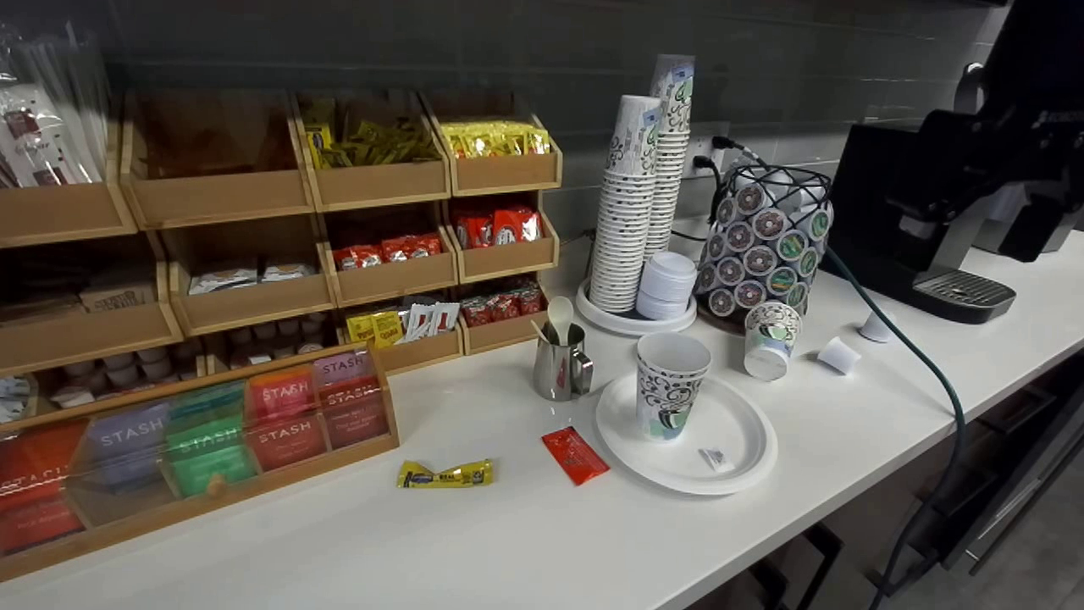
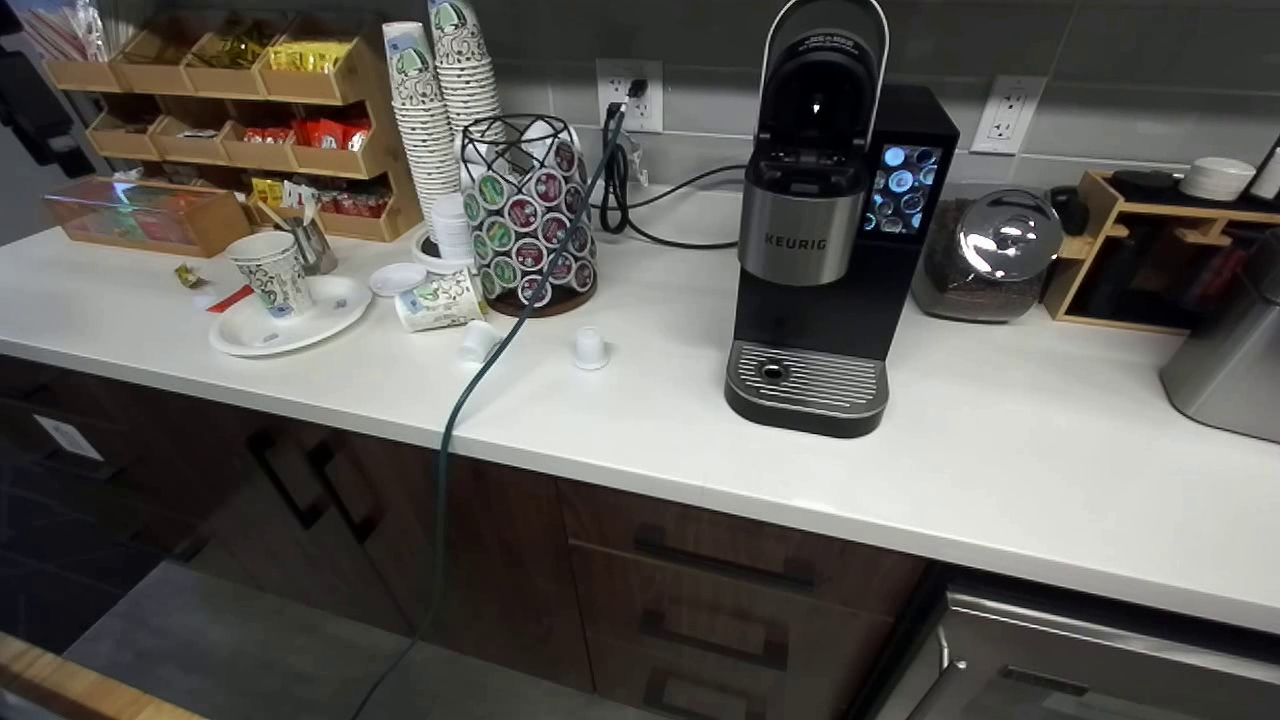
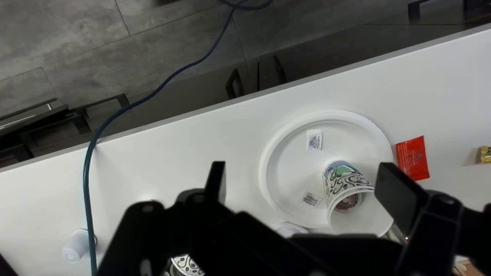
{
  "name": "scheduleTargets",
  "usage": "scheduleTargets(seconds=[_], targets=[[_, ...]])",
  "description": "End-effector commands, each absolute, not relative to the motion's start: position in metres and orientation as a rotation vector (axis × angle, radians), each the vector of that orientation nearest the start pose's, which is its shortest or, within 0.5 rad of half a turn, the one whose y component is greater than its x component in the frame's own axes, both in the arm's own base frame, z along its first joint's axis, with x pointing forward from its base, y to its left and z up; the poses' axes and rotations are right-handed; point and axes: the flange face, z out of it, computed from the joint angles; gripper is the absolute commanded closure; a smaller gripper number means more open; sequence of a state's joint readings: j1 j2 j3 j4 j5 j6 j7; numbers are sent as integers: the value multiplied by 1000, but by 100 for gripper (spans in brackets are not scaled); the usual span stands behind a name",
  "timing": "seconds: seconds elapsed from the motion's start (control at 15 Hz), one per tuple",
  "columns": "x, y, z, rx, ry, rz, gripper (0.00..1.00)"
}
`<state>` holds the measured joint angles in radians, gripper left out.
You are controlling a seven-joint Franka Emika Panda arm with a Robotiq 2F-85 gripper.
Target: Remove the cups from the plate
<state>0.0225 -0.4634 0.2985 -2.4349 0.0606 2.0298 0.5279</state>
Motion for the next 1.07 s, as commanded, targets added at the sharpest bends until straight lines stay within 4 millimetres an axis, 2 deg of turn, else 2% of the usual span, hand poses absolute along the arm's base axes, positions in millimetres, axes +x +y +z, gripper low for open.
scheduleTargets(seconds=[0.0,0.53,0.73,1.0], targets=[[391,140,469,-3167,414,-109,0],[391,140,469,-3167,414,-109,0],[405,175,454,-3166,448,-44,0],[428,203,429,-3123,607,34,0]])
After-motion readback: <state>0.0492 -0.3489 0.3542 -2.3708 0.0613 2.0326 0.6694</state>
